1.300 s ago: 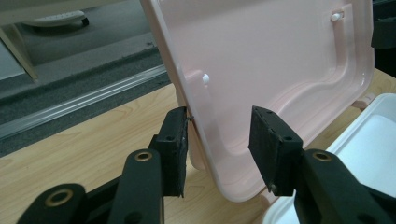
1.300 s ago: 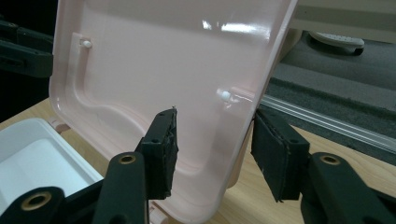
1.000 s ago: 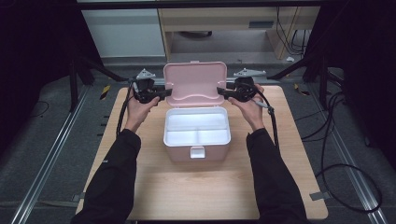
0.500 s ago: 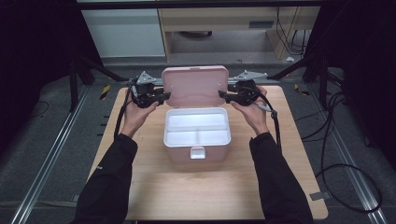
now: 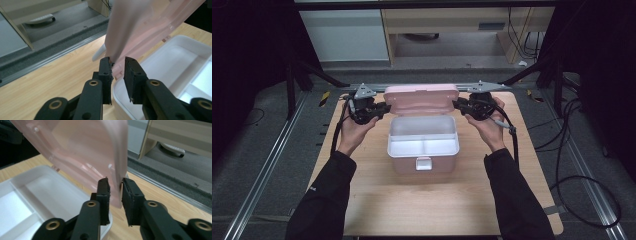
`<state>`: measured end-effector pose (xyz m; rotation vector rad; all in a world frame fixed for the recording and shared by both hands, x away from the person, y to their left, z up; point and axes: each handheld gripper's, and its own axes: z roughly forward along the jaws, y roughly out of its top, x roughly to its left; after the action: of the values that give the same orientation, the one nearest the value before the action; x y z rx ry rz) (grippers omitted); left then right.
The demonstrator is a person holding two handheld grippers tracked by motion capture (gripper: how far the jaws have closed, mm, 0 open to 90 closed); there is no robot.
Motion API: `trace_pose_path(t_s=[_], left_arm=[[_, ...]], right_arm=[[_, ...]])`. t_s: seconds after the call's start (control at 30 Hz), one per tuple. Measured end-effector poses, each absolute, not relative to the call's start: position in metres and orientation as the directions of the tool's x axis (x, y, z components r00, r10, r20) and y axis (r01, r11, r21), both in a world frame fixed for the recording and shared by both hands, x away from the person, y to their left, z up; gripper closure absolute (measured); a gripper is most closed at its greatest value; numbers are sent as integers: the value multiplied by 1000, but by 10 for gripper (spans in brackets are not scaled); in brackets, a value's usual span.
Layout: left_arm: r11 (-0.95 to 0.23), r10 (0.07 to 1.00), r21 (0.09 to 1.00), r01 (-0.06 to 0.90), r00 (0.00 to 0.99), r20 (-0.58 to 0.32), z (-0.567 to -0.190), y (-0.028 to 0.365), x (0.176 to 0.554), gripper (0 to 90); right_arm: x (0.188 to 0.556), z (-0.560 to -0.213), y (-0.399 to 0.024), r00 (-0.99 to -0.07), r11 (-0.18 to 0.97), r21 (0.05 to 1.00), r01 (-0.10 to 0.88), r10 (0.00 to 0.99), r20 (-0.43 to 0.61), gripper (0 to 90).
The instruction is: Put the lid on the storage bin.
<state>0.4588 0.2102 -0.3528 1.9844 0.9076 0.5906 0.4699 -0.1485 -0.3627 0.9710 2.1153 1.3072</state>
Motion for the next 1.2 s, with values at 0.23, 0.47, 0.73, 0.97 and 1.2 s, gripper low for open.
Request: trace_pose_path(t_s=[0.23,0.47,0.73,0.97,1.2], left_arm=[[-392,767,839,378,638,71,-357,212,445,808],[-378,751,850,367,658,49,-367,217,428,783],[-376,756,860,345,651,69,-375,221,402,699],[-397,755,845,358,651,79,-385,222,390,644],[-430,748,823,370,657,96,-393,219,378,620]], right_arm=[[452,-369,-152,-657,313,896,315,753,-32,814],[437,-373,-152,-670,343,887,310,741,-53,791],[414,-378,-153,-684,353,887,298,727,-60,720],[398,-386,-157,-678,368,880,302,732,-73,639],[381,-400,-165,-681,352,879,321,731,-44,596]])
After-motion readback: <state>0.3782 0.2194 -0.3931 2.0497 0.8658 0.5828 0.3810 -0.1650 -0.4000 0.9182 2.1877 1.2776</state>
